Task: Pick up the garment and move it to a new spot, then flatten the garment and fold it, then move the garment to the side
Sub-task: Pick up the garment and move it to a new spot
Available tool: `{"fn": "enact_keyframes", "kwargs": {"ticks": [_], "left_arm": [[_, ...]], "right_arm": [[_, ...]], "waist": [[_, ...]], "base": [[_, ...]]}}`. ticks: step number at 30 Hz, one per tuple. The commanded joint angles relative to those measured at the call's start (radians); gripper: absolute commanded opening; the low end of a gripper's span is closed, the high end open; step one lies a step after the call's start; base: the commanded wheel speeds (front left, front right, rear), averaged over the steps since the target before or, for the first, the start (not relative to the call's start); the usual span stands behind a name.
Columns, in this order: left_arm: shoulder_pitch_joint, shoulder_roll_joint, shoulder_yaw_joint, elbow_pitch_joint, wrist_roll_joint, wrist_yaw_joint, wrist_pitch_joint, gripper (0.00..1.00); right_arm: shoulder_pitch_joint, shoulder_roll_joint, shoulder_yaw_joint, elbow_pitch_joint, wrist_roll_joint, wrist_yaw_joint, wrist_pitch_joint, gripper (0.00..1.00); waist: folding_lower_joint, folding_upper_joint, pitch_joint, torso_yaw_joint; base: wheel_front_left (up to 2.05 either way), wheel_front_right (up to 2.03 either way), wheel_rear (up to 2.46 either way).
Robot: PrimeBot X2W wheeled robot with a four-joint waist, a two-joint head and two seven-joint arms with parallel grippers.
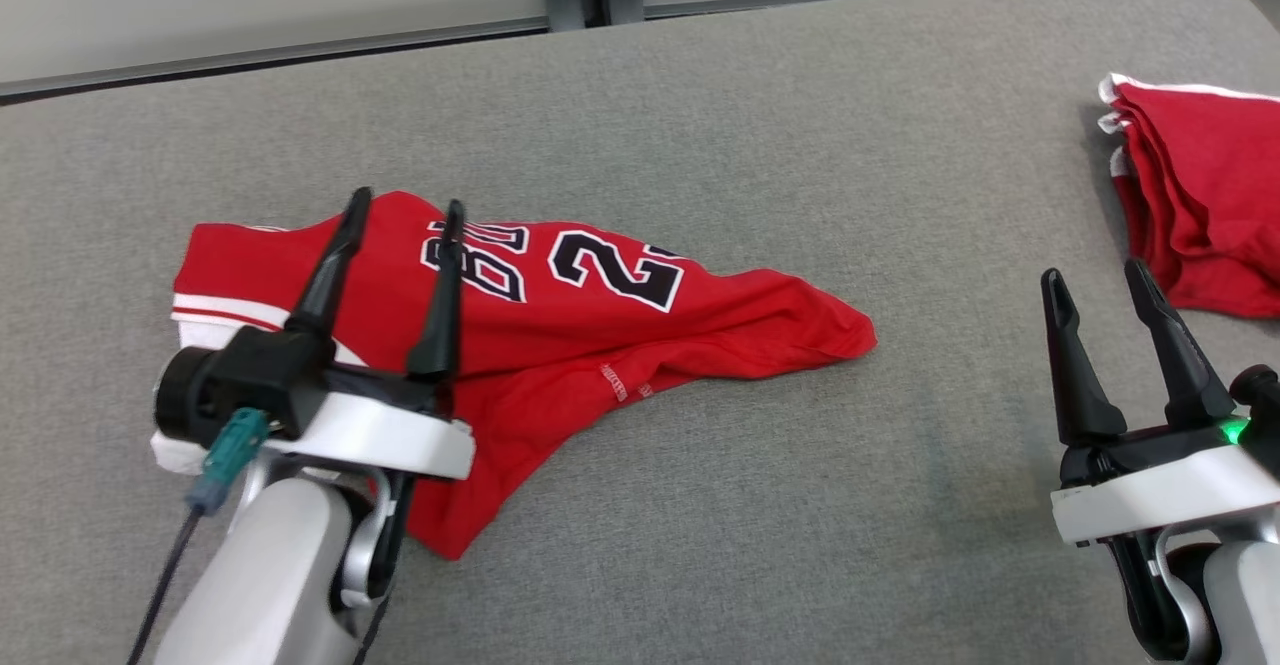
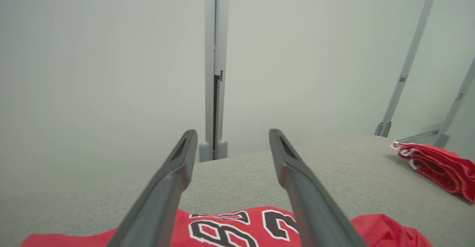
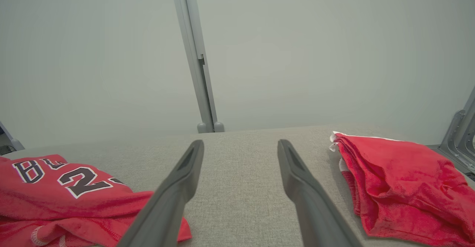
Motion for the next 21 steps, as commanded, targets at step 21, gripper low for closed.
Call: {"fn": "enact_keyframes", "kwargs": {"ticks": [21], "left_arm": [[0.312,0.101,0.174,-0.022,-0.076,-0.064,-0.007,1.0]], "right_arm": [[0.151,0.015,-0.026,-0.052,-0.032,0.0,0.103,1.0]], "waist": [[0.0,0.0,-0.181,0.099]], "base": [[0.0,0.0,0.0]]}}
